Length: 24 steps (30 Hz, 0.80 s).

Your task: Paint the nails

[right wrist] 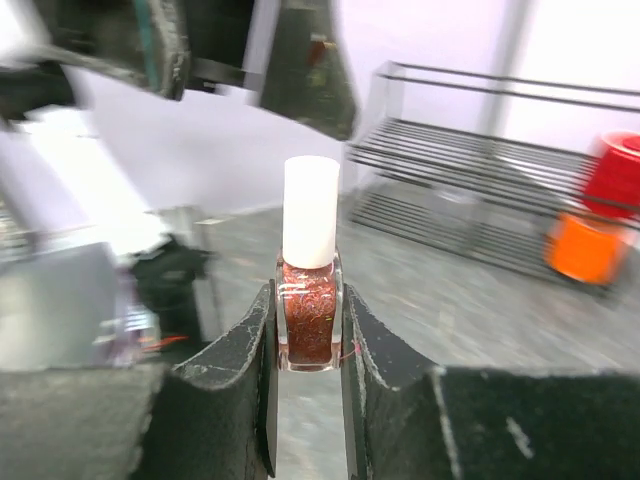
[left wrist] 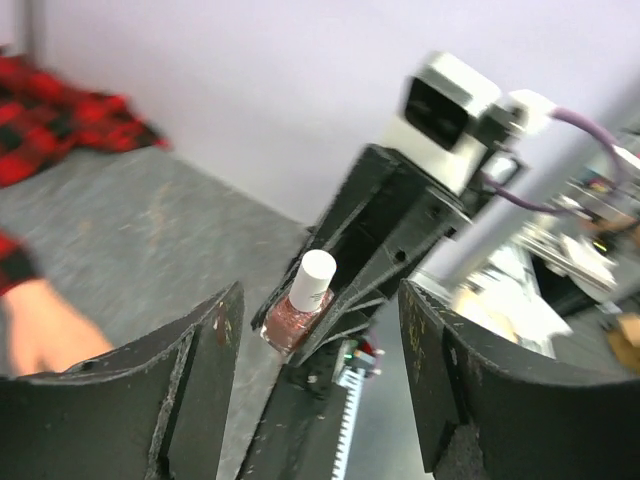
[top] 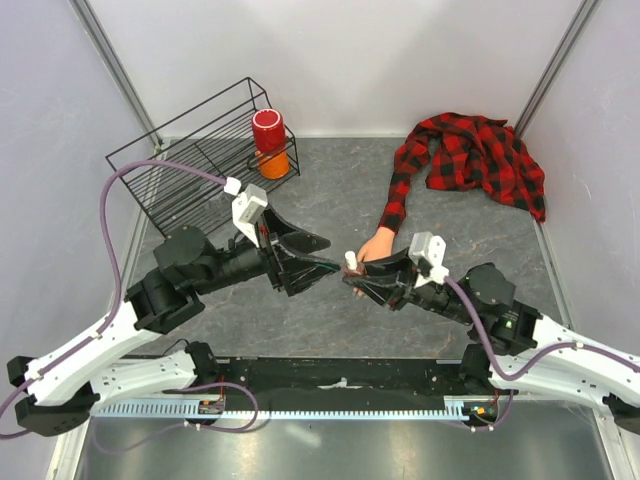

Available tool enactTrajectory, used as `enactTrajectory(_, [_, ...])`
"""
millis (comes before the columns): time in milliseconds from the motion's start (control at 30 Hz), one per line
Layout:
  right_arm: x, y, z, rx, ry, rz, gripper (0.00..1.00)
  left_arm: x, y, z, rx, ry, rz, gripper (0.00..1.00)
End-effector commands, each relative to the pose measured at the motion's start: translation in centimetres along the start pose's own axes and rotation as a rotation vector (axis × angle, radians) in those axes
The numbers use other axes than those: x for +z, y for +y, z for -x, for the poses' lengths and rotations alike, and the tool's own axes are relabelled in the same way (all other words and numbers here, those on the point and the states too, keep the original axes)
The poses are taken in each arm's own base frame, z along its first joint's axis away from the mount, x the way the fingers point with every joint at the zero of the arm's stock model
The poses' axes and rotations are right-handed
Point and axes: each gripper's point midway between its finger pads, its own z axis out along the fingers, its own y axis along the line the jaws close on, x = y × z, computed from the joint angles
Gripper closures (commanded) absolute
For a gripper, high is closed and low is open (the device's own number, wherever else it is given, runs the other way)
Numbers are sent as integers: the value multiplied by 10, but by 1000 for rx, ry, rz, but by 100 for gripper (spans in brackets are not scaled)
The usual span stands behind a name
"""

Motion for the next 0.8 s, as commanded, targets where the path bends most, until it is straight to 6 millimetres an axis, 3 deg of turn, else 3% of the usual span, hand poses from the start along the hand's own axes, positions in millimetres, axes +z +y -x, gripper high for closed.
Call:
enactTrajectory(0, [-13,49,17,99,-27,277,100,-1,-44,-9,20,45,-315,31])
enactTrajectory(233, [-10,57,31,112,-47,333,100,9,-62,-10,51,101,-470,39])
enactTrajectory(267, [-10,59,34,113,-54,342,100,9,-64,-12,53,111,-485,48])
enactTrajectory(367, [-11,56,35,121,-60,328,100,8,-66,-11,59,115,-490,59])
enactTrajectory(500, [-12,52,35,119,-65,305,100,5,-64,-15,60,124,-480,53])
enactTrajectory(600, [-11,50,34,122,-65,293,100,4,-61,-15,62,125,-464,55])
enactTrajectory(733, [-9,45,34,121,-64,268,100,10,-57,-13,69,121,-434,73])
enactTrajectory(767, [-8,43,36,118,-68,253,100,12,-52,-12,67,119,-408,85])
